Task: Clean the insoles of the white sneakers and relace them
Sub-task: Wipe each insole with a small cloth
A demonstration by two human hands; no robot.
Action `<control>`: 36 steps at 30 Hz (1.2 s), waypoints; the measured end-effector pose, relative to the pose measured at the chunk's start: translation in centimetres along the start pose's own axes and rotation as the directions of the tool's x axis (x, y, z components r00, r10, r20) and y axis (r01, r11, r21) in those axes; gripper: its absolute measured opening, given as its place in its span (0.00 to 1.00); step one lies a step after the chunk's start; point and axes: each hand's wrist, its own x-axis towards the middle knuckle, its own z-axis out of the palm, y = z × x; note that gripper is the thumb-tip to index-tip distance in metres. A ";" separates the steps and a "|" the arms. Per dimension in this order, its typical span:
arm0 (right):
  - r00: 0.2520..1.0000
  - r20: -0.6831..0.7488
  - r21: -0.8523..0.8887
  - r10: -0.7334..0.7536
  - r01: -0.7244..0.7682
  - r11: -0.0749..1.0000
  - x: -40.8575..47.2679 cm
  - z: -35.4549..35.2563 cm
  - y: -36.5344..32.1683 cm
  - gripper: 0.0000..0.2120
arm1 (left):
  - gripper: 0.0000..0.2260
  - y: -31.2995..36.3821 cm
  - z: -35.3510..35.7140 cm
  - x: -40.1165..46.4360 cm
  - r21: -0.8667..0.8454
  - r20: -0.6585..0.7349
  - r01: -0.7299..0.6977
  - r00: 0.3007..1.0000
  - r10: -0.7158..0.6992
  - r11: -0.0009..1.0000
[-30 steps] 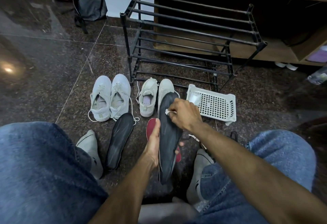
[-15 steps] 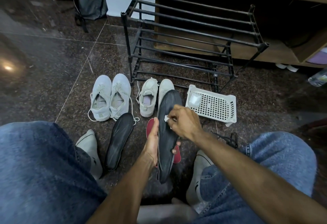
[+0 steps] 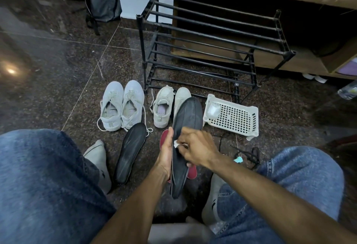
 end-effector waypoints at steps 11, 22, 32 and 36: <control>0.998 -0.027 -0.054 0.056 -0.057 0.997 0.9 -0.1 0.5 0.09 | 0.32 -0.6 -0.7 0.5 -0.016 0.050 0.017 0.999 -0.016 1.000; 0.944 -0.145 0.054 0.296 -0.291 0.955 3.0 -0.7 3.7 0.10 | 0.30 -0.3 -0.9 0.7 -0.160 0.174 0.134 0.979 -0.105 0.978; 0.993 -0.031 0.076 0.115 -0.113 0.991 1.5 2.0 1.5 0.13 | 0.24 0.7 -0.6 1.0 -0.325 0.024 -0.038 0.999 0.048 0.945; 0.999 0.013 0.100 0.038 -0.039 0.994 1.1 2.1 0.8 0.12 | 0.25 0.8 -1.5 1.3 -0.331 -0.035 -0.028 0.999 0.018 0.943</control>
